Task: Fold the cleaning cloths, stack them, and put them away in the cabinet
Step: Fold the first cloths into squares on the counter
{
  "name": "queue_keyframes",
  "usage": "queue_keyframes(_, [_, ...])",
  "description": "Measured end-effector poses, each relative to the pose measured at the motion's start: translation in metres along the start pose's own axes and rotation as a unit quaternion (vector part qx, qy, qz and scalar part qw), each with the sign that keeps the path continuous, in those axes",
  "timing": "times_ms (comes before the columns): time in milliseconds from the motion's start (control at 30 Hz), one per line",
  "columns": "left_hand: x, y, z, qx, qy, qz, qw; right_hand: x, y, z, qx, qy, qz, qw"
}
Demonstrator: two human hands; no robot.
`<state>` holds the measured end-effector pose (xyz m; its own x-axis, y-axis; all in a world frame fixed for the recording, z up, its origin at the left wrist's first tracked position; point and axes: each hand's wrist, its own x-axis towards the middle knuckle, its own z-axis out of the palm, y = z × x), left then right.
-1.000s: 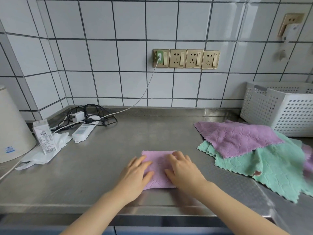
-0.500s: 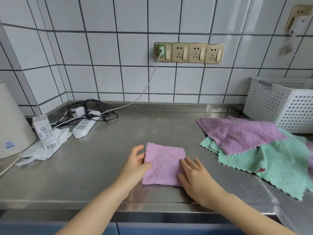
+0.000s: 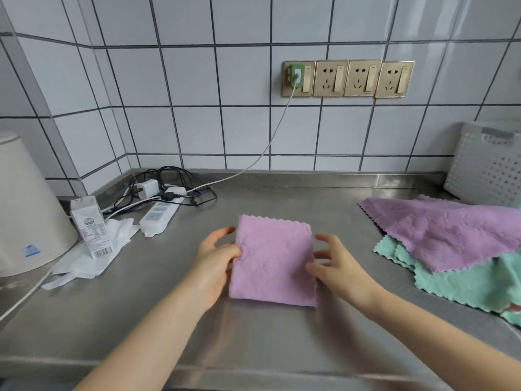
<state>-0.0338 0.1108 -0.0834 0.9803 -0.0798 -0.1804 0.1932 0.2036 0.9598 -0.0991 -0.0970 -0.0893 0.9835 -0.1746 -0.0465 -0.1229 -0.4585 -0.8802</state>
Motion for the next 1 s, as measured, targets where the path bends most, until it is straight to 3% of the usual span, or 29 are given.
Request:
queue_keyframes(167, [0.08, 0.044, -0.044, 0.065, 0.066, 0.08, 0.992, 0.074, -0.05, 0.05, 0.046, 0.024, -0.025, 0.998])
queue_keyframes(300, [0.126, 0.051, -0.075, 0.167, 0.093, 0.09, 0.977, 0.131, -0.067, 0.086, 0.078, 0.016, 0.019, 0.997])
queue_keyframes(433, [0.145, 0.025, -0.092, 0.32, 0.13, 0.116, 0.931, 0.16, -0.055, 0.112, 0.023, 0.022, 0.04, 0.999])
queue_keyframes(567, [0.146, 0.007, -0.095, 0.485, 0.157, 0.218, 0.832, 0.168, -0.045, 0.117, 0.014, 0.037, 0.024, 0.999])
queue_keyframes(633, [0.14, 0.002, -0.092, 0.546, 0.142, 0.255, 0.785, 0.16, -0.046, 0.114, 0.02, 0.029, 0.012, 0.999])
queue_keyframes(733, [0.125, 0.008, -0.088, 0.586, 0.12, 0.267, 0.756, 0.137, -0.046, 0.094, -0.016, 0.018, -0.017, 1.0])
queue_keyframes(900, [0.091, 0.025, -0.057, 0.585, 0.093, 0.279, 0.755, 0.085, -0.03, 0.027, -0.139, 0.024, -0.076, 0.987])
queue_keyframes(1000, [0.059, 0.019, -0.007, 0.584, 0.009, 0.294, 0.757, 0.043, -0.011, -0.027, -0.214, 0.032, -0.085, 0.973])
